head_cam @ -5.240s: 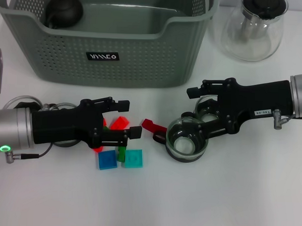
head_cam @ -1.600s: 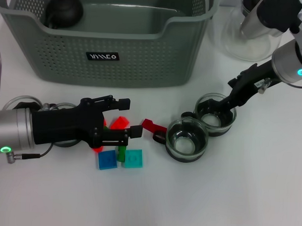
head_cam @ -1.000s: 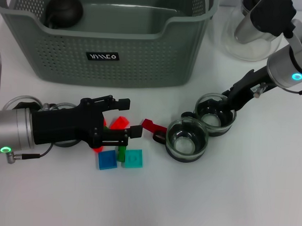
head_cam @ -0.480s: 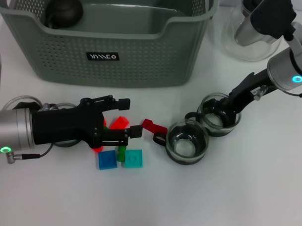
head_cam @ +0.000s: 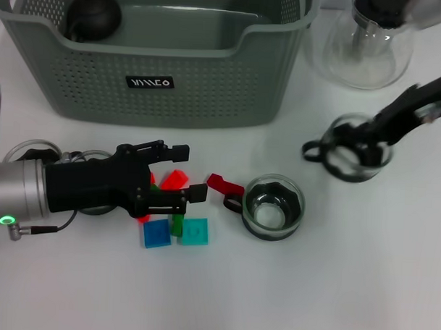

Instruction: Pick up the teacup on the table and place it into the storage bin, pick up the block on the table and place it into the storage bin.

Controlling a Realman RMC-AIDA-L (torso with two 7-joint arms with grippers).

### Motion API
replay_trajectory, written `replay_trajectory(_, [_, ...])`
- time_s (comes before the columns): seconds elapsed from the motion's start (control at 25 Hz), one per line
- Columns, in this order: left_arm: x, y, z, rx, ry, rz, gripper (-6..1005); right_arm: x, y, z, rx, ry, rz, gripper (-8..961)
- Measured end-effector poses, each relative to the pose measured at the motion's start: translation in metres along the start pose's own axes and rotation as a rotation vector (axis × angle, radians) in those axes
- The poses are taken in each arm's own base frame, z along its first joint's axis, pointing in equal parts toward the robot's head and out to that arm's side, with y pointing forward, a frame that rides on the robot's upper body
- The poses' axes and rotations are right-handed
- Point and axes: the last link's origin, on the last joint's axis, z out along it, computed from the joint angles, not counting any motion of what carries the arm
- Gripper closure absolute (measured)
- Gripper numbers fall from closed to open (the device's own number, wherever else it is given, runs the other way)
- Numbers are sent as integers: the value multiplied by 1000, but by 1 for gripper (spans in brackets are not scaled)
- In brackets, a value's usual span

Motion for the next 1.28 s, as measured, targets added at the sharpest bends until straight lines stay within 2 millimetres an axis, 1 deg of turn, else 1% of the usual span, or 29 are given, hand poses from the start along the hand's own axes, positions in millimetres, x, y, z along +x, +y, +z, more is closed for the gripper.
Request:
replay_trajectory(0.08, [0,0,0,0,0,0,139,2,2,-22,-13,-19,14,895])
replay_trajectory(0.16, [0,0,0,0,0,1,139,0,11,-40,-72,-55,14,895])
replay_trajectory(0.32, [-1,0,-2,4,-1,-2,139,-12,33,-72,-277,-178,-20,894])
replay_trajectory(0.4, [-2,0,-2,5,-1,-3,139,-24,40,-86,-346,-255,-48,894])
replay_trajectory(0.44, [-2,0,-2,6,-1,-2,139,-30,42,-90,-359,-280,-56,894])
replay_trajectory(0.52, [-1,0,-3,6,-2,-1,139,-46,45,-100,-380,-343,-86,894])
replay_trajectory(0.64, [-2,0,-2,7,-2,0,139,-76,46,-107,-358,-419,-123,893])
replay_trajectory(0.72, [-1,0,-2,8,0,5,139,-102,46,-106,-317,-449,-147,893])
replay_trajectory(0.84, [-1,0,-2,7,6,11,139,-139,43,-96,-222,-448,-166,893])
replay_trajectory(0.92, [-1,0,-2,7,9,12,139,-165,37,-82,-101,-430,-177,892])
replay_trajectory(1.0, [0,0,-2,7,10,13,139,-183,33,-62,2,-396,-192,892])
replay_trajectory(1.08, [0,0,-1,5,10,17,139,-195,29,-40,93,-358,-215,892])
replay_trajectory(1.16, [1,0,-1,4,10,23,139,-203,26,-19,165,-334,-242,892])
replay_trajectory(1.28, [2,0,0,2,11,29,140,-206,22,8,266,-323,-289,891])
